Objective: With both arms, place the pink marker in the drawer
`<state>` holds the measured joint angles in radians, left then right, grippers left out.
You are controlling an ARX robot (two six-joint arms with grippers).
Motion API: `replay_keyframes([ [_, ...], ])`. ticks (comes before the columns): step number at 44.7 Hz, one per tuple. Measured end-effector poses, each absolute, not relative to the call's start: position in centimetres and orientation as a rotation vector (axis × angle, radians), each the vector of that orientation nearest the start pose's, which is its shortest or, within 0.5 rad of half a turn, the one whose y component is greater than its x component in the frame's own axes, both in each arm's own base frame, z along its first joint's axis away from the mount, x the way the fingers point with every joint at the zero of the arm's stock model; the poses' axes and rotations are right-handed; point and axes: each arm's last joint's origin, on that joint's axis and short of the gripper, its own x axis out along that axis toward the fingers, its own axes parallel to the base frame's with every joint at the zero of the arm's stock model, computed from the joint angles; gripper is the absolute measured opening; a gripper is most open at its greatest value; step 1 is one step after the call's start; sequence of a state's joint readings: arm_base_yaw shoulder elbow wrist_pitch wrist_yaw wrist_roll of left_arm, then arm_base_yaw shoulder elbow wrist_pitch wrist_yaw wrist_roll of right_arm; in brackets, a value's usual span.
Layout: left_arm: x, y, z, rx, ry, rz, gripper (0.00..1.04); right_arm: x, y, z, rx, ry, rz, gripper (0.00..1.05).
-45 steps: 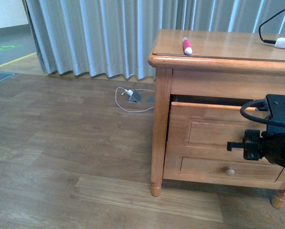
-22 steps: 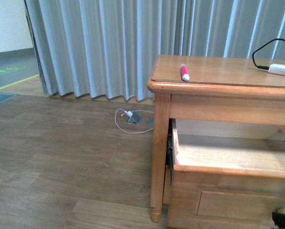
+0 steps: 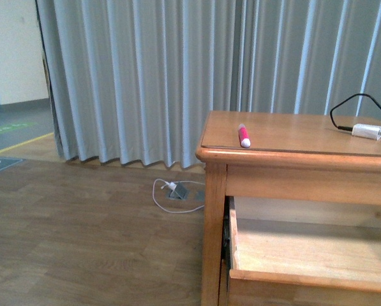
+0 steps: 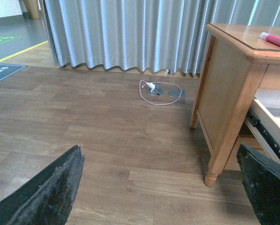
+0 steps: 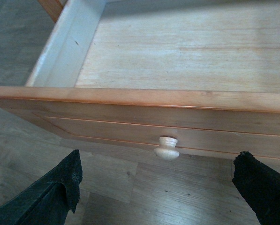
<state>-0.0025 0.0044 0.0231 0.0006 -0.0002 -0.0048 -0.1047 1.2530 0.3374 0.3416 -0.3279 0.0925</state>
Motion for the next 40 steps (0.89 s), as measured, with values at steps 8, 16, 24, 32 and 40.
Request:
replay_keyframes([
  [8, 9.7, 0.0, 17.1, -0.004, -0.019, -0.002, 0.99, 15.6, -3.2, 20.4, 0.27, 0.476, 0.234, 0.96],
  [16, 9.7, 0.0, 17.1, -0.004, -0.019, -0.003, 0.99, 12.1, -3.8, 23.1, 0.276, 0.405, 0.255, 0.96],
  [24, 9.7, 0.0, 17.1, -0.004, -0.019, -0.002, 0.99, 10.8, -3.2, 23.5, 0.289, 0.386, 0.279, 0.96],
  [32, 9.7, 0.0, 17.1, -0.004, -0.019, -0.002, 0.99, 10.8, -3.2, 23.5, 0.293, 0.387, 0.277, 0.96],
  [40, 9.7, -0.1, 17.0, -0.013, -0.006, 0.005, 0.99, 10.8, -3.2, 23.5, 0.293, 0.387, 0.277, 0.96],
])
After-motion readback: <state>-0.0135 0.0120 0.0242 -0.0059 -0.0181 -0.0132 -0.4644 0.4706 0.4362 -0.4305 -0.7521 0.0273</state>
